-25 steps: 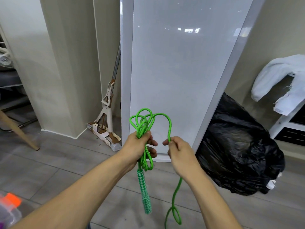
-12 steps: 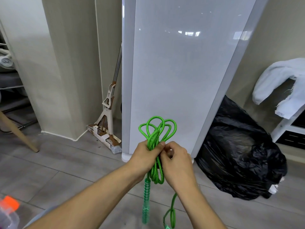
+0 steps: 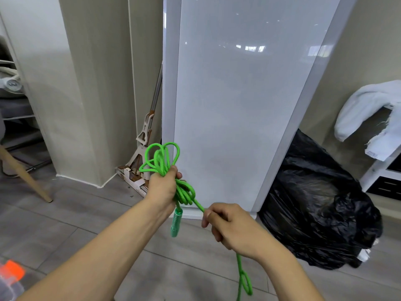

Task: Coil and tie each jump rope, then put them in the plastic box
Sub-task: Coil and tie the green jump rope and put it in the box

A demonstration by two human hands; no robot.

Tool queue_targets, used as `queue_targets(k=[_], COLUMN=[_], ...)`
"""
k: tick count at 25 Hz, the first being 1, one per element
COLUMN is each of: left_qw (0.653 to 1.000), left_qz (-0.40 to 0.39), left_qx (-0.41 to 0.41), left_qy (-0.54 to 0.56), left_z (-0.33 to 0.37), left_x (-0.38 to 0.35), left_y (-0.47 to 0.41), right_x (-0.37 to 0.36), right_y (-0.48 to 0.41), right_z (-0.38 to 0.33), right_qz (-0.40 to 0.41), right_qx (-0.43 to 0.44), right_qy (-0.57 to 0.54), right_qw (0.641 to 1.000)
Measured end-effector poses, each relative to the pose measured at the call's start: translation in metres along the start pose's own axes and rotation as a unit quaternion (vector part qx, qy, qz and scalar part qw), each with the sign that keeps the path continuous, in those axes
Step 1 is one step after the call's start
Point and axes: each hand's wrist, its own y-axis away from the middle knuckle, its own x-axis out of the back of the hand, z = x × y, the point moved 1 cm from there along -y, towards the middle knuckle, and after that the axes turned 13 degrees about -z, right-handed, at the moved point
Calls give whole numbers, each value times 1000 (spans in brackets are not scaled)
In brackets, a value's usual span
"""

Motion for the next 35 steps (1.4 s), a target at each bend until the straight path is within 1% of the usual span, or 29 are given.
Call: queue_targets(k=[2, 3, 4, 6, 7, 9, 10, 13, 16, 18, 21, 23, 24, 25, 26, 28, 29, 31, 33, 35], left_qw=[999, 998, 996, 987, 983, 974, 962, 912, 884, 876, 873, 855, 852, 859, 875, 902, 910, 928, 947, 967], left_qz=[20, 29, 36, 32, 11, -59, -101, -222, -307, -335, -331, -335, -336, -336, -333, -331, -322, -267, -183, -91], left_qx=[-18, -26, -31, -32, -31, -20, -13, 9, 32, 38, 41, 34, 30, 32, 39, 59, 61, 48, 13, -23], left_qy=[-18, -40, -76, -155, -178, -220, -254, -346, -351, -344, -355, -394, -400, -385, -349, -272, -255, -255, -264, -235], left_z=[5, 8, 10, 12, 13, 14, 14, 15, 6, -3, -10, -9, -7, -5, -3, -1, -2, -6, -4, 4], left_x=[10, 15, 19, 25, 25, 18, 12, -11, -25, -29, -28, -25, -22, -20, -17, -13, -13, -12, -8, -1], left_y=[-8, -12, -15, -19, -18, -9, -1, 32, 52, 56, 55, 53, 51, 49, 46, 43, 41, 33, 22, 12], right_x=[8, 13, 19, 29, 33, 36, 35, 28, 25, 25, 24, 26, 29, 32, 34, 38, 39, 43, 46, 48], right_y=[6, 9, 12, 16, 17, 15, 13, 8, 5, 4, 3, 3, 4, 5, 6, 6, 6, 9, 14, 19], right_z=[6, 9, 11, 14, 15, 15, 14, 11, 8, 9, 12, 13, 13, 15, 16, 19, 20, 24, 27, 30], right_qz=[-60, -71, -65, -7, 36, 112, 140, 193, 241, 268, 279, 284, 287, 287, 282, 260, 245, 202, 152, 114], right_qx=[-27, -39, -46, -41, -30, 0, 14, 39, 43, 36, 35, 29, 24, 19, 14, -1, -10, -23, -39, -57], right_qy=[-7, 1, 8, 20, 32, 53, 54, 35, 33, 40, 21, 12, 13, 17, 17, 15, 12, -13, -32, -23], right_qw=[998, 997, 997, 999, 998, 992, 989, 980, 969, 962, 959, 958, 957, 958, 959, 965, 969, 979, 987, 992])
